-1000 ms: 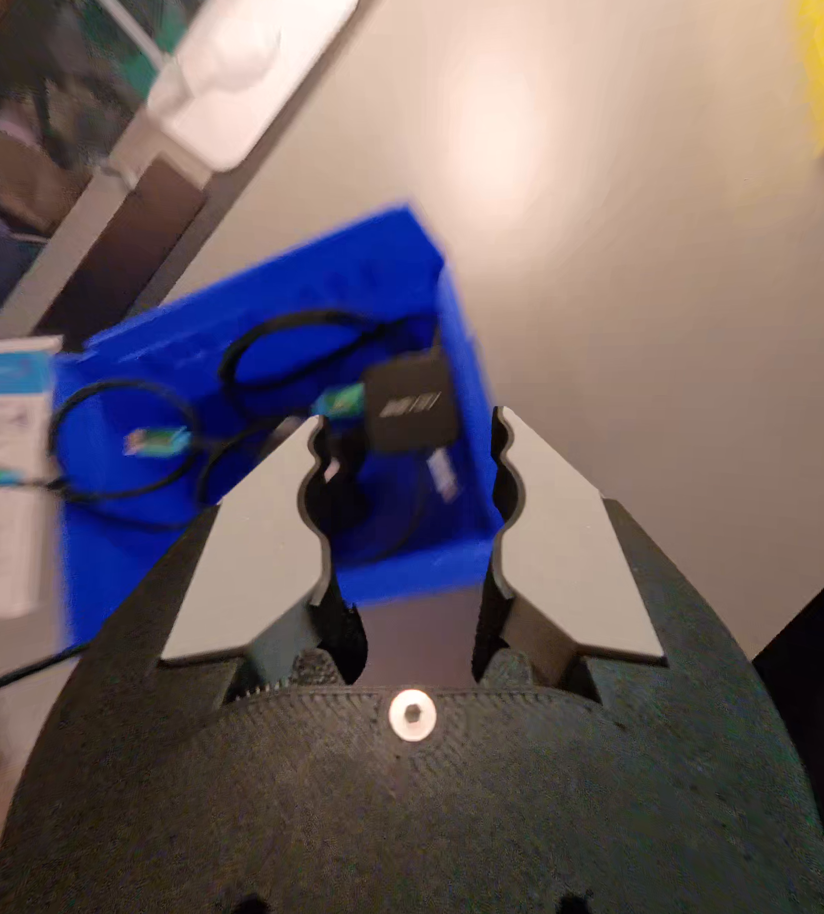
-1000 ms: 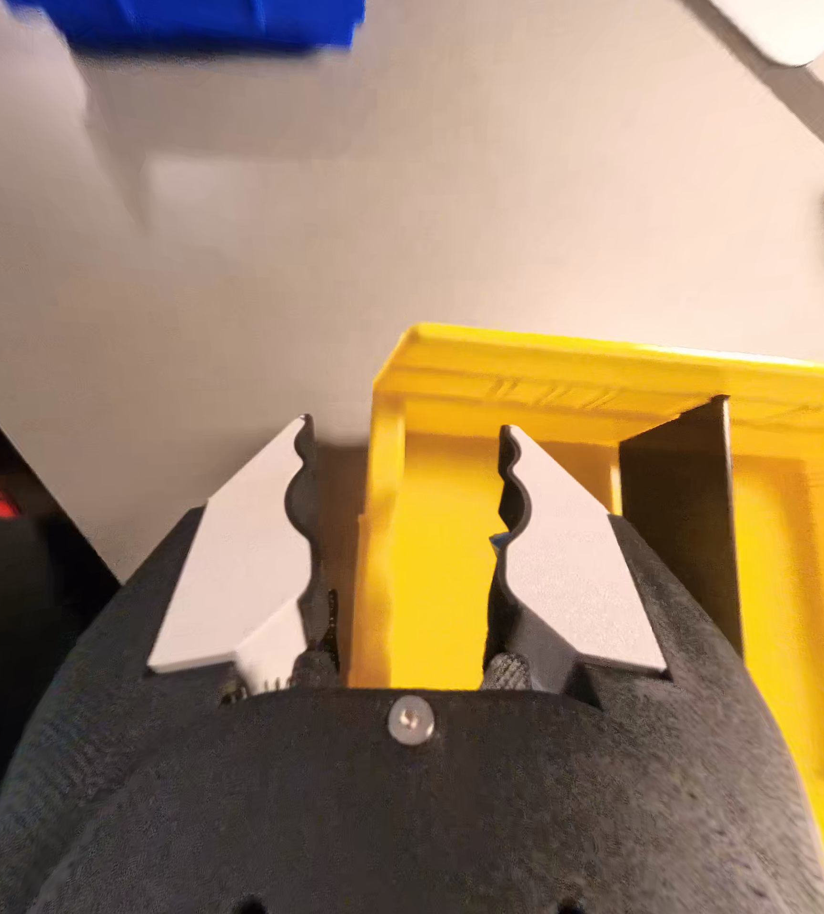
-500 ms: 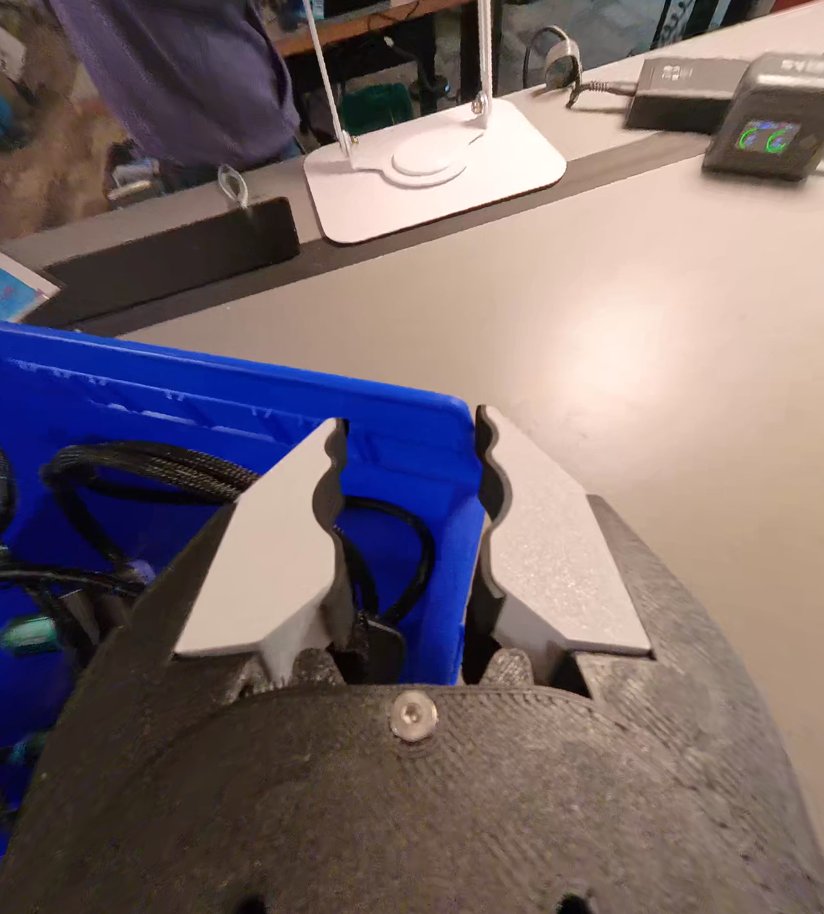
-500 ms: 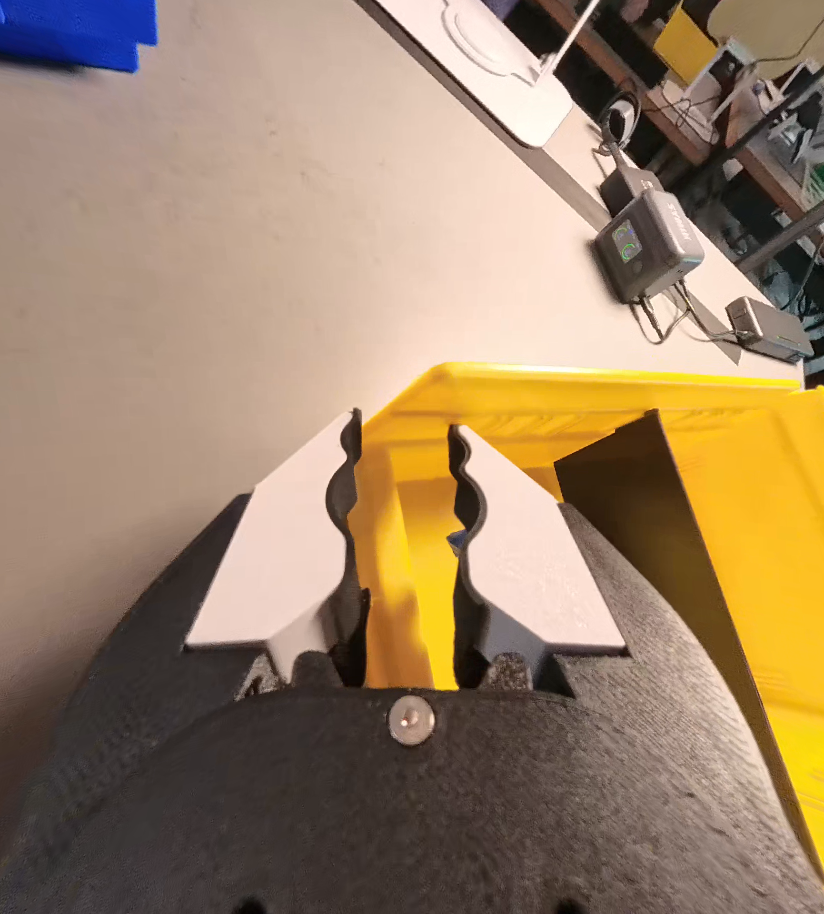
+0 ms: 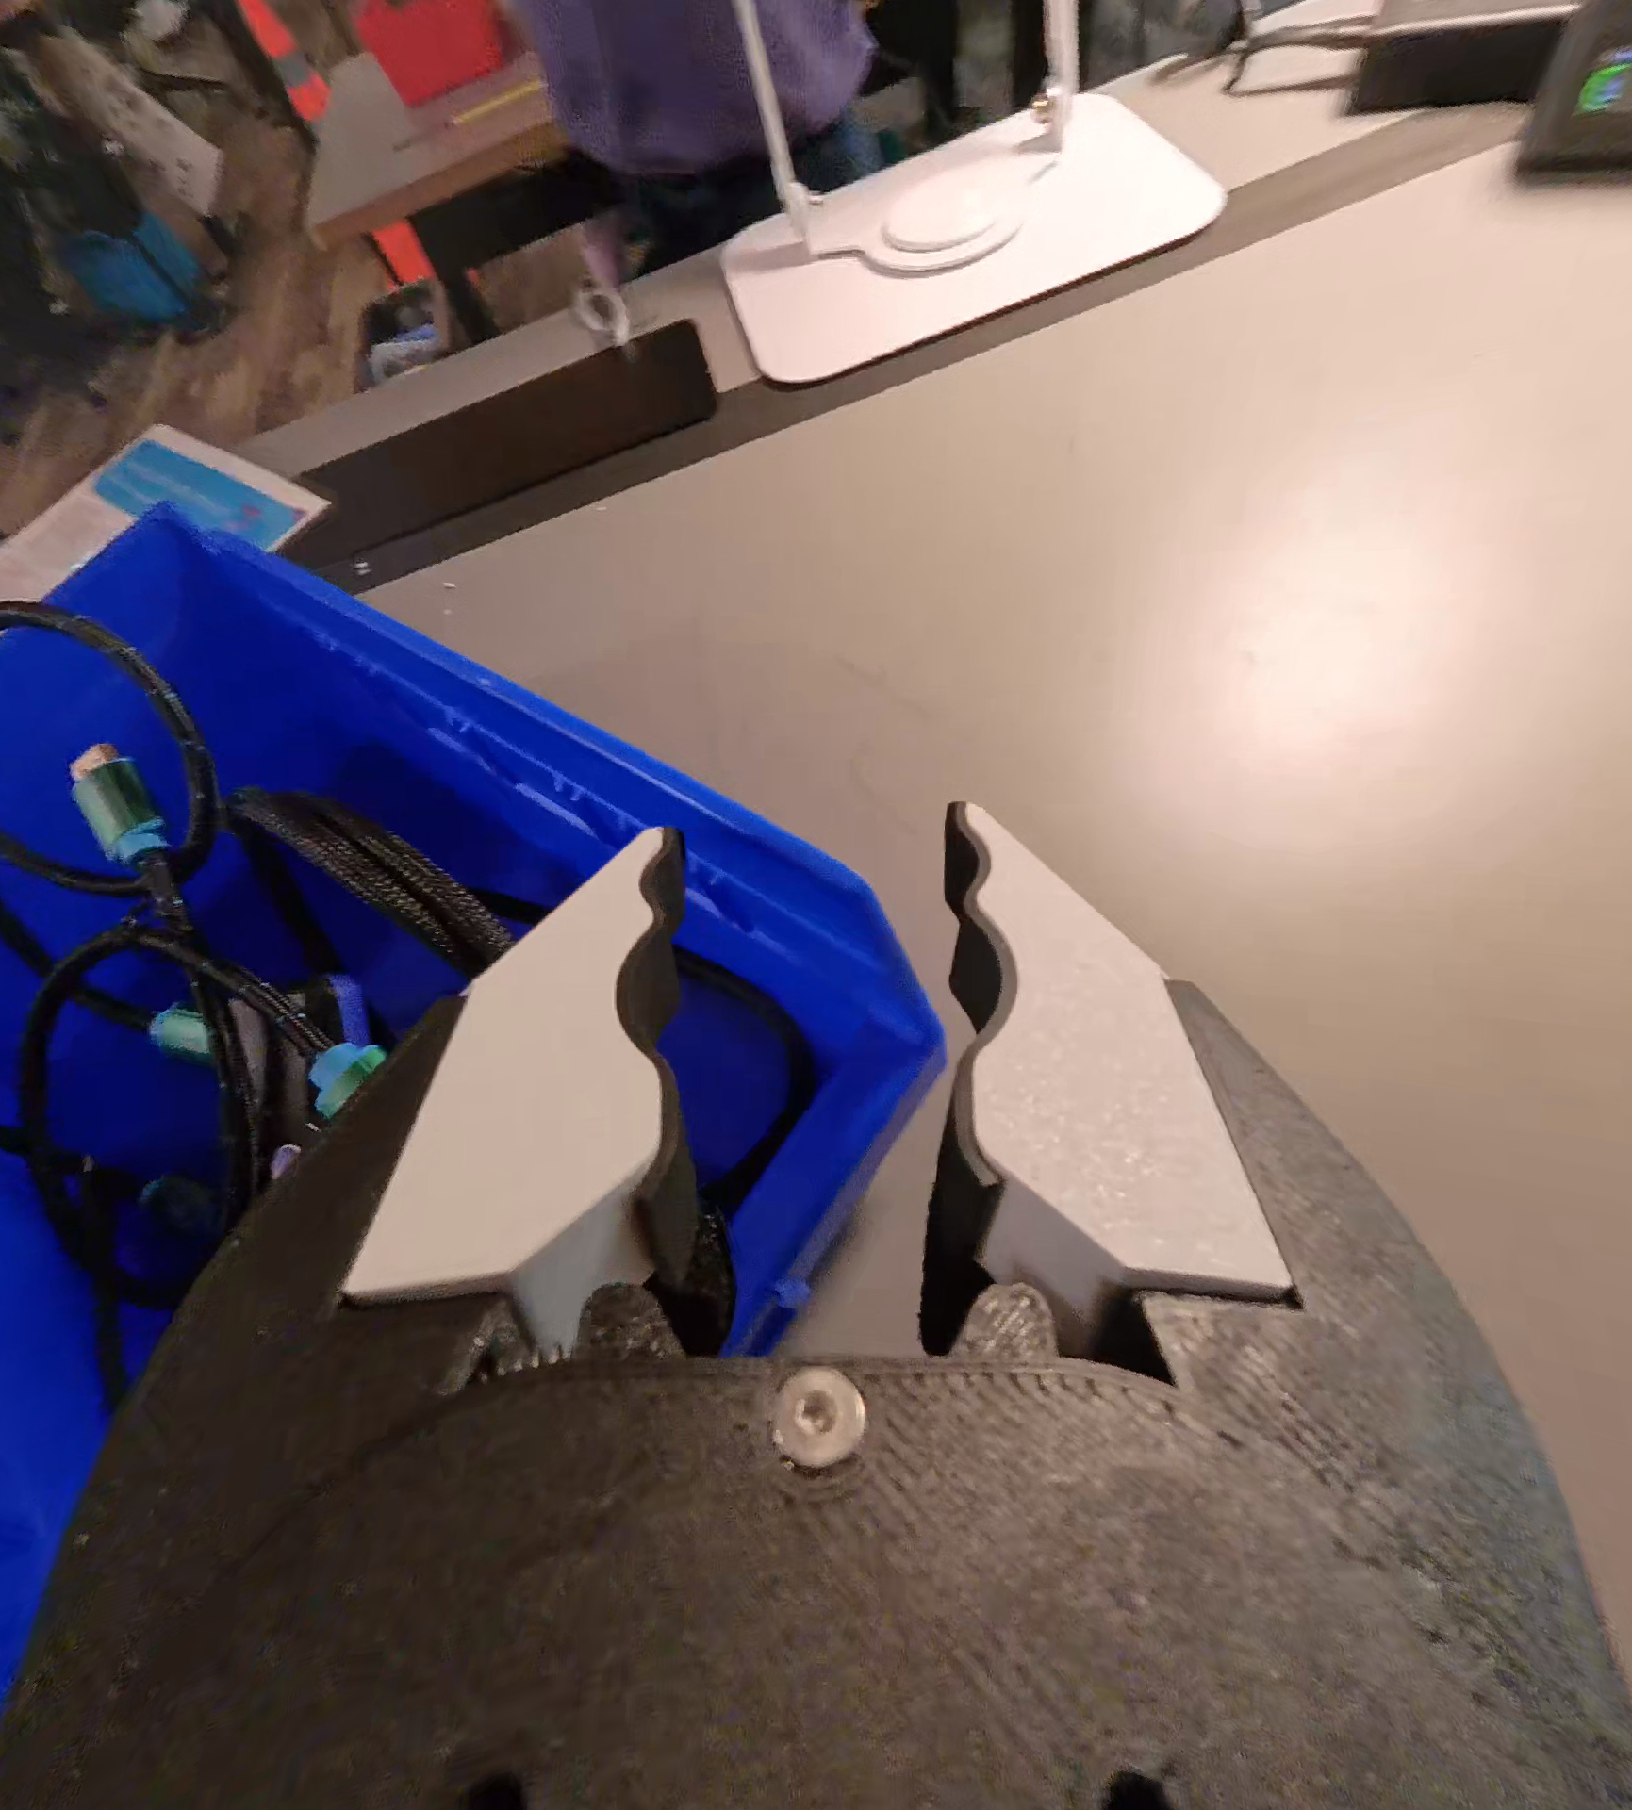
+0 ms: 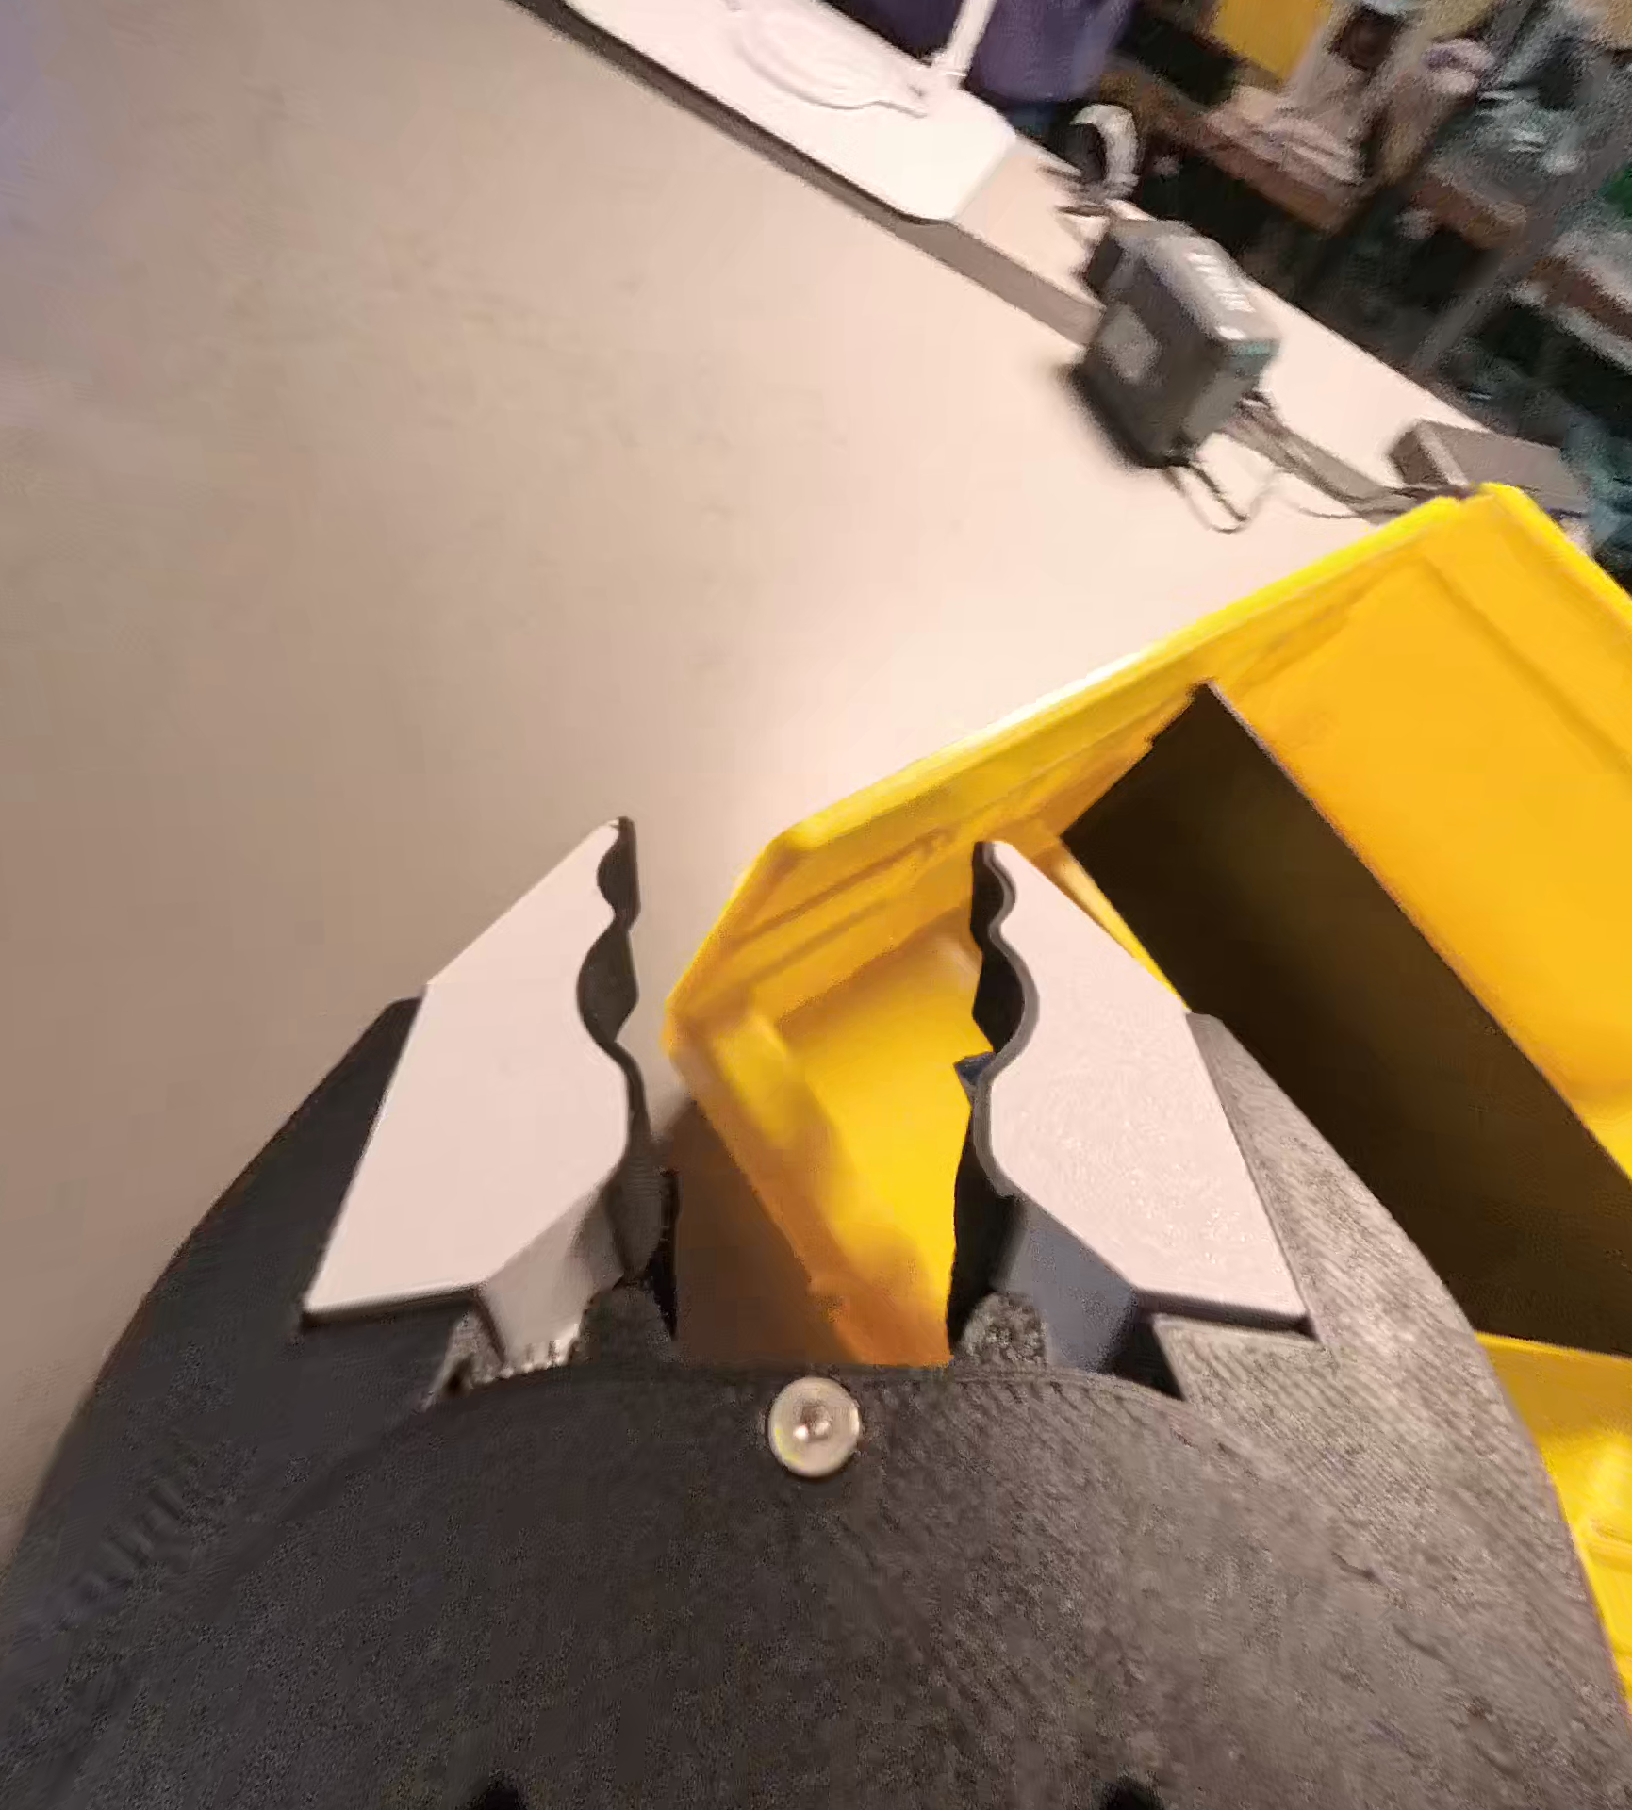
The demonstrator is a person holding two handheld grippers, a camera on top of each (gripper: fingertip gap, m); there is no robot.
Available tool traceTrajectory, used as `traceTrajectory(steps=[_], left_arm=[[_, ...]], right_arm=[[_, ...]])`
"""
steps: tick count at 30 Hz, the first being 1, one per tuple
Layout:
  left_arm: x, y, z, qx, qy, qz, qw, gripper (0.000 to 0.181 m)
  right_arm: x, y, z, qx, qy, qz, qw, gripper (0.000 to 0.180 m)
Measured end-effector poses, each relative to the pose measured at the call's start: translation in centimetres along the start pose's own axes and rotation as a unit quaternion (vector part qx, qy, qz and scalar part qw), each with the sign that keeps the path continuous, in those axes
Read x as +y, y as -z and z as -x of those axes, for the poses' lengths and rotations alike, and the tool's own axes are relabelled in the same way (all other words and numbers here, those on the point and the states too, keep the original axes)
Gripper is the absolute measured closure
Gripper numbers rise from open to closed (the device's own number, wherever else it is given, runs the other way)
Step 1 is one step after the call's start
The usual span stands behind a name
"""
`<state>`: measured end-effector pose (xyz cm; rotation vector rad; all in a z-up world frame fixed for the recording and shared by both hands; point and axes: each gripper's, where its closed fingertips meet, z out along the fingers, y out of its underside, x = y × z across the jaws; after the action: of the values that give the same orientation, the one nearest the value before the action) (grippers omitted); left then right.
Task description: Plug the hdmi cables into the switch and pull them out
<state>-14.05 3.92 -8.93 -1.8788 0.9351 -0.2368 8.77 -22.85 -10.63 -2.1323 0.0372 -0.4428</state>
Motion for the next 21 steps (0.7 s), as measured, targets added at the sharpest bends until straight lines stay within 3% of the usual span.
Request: traceTrajectory(steps=[4,13,16,21], left_arm=[[0.7,-0.5,1.1,-0.026,0.006,-0.018,0.999,0.139],[5.9,6.4,5.8,-0.068,0.016,-0.015,0.997,0.169],[7.9,8.6,8.4,-0.107,0.032,-0.012,0.994,0.178],[10.2,11.3,11.2,-0.117,0.078,-0.019,0.990,0.177]], right_arm=[[-0.2,-0.3,-0.9,0.038,0.000,-0.023,0.999,0.137],[2.6,3.3,-2.7,-0.016,0.035,-0.049,0.998,0.141],[3.5,4.2,-4.2,0.014,0.023,-0.049,0.998,0.150],[5.0,5.0,-7.4,0.096,-0.010,-0.042,0.995,0.168]])
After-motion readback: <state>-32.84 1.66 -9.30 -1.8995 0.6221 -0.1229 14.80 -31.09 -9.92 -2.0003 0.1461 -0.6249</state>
